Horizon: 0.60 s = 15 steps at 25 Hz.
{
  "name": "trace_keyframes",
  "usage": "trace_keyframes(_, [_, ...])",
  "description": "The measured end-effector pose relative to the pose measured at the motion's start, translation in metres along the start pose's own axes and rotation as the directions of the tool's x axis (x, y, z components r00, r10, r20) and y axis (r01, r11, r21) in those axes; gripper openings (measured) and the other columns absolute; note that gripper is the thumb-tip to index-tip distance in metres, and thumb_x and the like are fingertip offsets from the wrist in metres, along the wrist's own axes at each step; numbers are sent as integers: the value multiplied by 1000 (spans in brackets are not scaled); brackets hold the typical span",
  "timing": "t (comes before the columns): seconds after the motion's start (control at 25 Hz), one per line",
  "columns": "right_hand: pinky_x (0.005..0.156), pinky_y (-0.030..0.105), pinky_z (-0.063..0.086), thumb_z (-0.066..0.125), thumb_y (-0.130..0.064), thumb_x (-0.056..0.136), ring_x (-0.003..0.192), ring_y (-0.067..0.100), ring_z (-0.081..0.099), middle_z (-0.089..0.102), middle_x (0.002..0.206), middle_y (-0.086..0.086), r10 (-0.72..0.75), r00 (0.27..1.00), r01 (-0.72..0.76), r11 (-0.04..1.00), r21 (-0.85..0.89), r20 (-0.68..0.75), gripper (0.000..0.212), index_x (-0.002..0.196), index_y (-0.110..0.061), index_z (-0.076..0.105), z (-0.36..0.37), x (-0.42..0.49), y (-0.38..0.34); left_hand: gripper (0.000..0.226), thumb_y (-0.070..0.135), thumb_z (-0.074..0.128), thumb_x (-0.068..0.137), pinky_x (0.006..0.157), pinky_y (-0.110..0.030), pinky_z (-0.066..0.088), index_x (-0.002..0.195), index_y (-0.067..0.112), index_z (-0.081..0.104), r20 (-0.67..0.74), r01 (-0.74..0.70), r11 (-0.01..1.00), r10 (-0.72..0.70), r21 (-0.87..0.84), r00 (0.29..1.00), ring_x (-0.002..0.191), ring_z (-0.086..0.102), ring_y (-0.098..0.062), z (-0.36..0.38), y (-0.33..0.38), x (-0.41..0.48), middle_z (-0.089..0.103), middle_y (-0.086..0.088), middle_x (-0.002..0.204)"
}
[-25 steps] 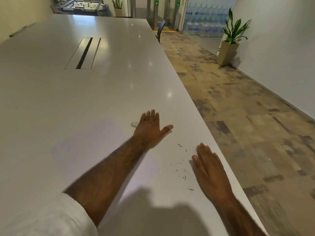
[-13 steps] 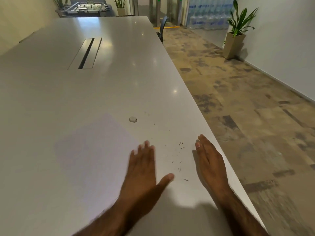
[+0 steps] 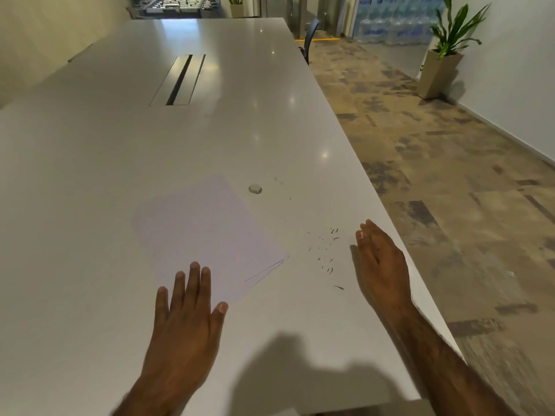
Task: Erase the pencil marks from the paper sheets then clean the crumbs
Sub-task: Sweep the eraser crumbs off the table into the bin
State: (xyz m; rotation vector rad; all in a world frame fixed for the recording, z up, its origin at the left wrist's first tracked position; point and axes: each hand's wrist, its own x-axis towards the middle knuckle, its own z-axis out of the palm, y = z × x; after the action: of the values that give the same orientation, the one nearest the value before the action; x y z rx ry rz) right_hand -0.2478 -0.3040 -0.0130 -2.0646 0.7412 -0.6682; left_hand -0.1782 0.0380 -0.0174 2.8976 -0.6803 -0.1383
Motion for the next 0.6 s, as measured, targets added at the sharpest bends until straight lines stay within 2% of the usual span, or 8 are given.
trace_keyframes(0.12, [108, 20, 33, 39, -57, 101, 137, 9, 50, 56, 149, -10, -17, 1000, 18, 999, -51, 8, 59, 142, -21, 59, -3, -2, -4, 76, 63, -16, 94, 126, -41, -19, 160, 26, -21, 9, -64, 998, 64, 7, 998, 155, -27, -14, -2, -25, 1, -27, 6, 168])
trace_keyframes(0.2, [121, 33, 27, 37, -50, 106, 147, 15, 39, 47, 158, -3, -93, 994, 101, 973, -206, 49, 55, 145, -16, 57, -3, -11, -11, 75, 65, -14, 96, 124, -39, -21, 161, 28, -18, 13, -84, 996, 84, 32, 996, 155, -28, -12, -4, -41, 1, -25, 9, 169])
trace_keyframes(0.24, [126, 42, 18, 32, -48, 108, 154, 17, 29, 39, 163, -1, -154, 980, 189, 920, -344, 127, 56, 150, -16, 52, 0, -22, -16, 75, 65, -13, 97, 124, -38, -22, 162, 28, -16, 14, -90, 995, 89, 38, 996, 155, -27, -10, -4, -47, 1, -23, 9, 170])
trace_keyframes(0.28, [128, 48, 10, 24, -51, 108, 158, 19, 16, 28, 168, 0, -215, 946, 308, 833, -460, 242, 61, 156, -18, 42, 4, -37, -21, 75, 65, -12, 98, 124, -37, -23, 163, 28, -15, 15, -92, 995, 91, 45, 996, 155, -27, -10, -3, -51, 2, -22, 10, 170])
trace_keyframes(0.32, [127, 53, 2, 16, -56, 107, 160, 21, 3, 16, 172, -2, -260, 889, 432, 747, -505, 377, 67, 162, -20, 30, 10, -54, -26, 75, 65, -13, 98, 123, -36, -23, 163, 28, -15, 14, -91, 994, 90, 56, 996, 155, -27, -9, -3, -54, 3, -22, 10, 170])
trace_keyframes(0.4, [124, 57, -12, 4, -65, 105, 158, 18, -17, -6, 172, -8, -282, 753, 603, 656, -453, 594, 73, 165, -25, 9, 25, -88, -37, 75, 66, -14, 97, 122, -35, -26, 162, 29, -17, 16, -79, 994, 78, 71, 997, 154, -29, -7, -3, -64, 5, -24, 11, 169])
trace_keyframes(0.48, [121, 56, -21, 1, -70, 103, 155, 13, -26, -16, 171, -11, -277, 671, 661, 644, -386, 688, 75, 165, -28, 0, 45, -107, -47, 76, 69, -14, 95, 122, -35, -25, 162, 32, -17, 20, -48, 997, 47, 58, 999, 154, -28, -6, -6, -79, 8, -24, 13, 169])
trace_keyframes(0.6, [119, 55, -25, -2, -72, 100, 154, 11, -27, -20, 170, -10, -245, 640, 688, 605, -400, 729, 79, 164, -25, -8, 62, -95, -54, 81, 73, -13, 92, 126, -39, -16, 163, 33, -9, 11, -1, 1000, 1, 21, 1000, 156, -21, -8, -12, -104, 7, -18, 14, 170])
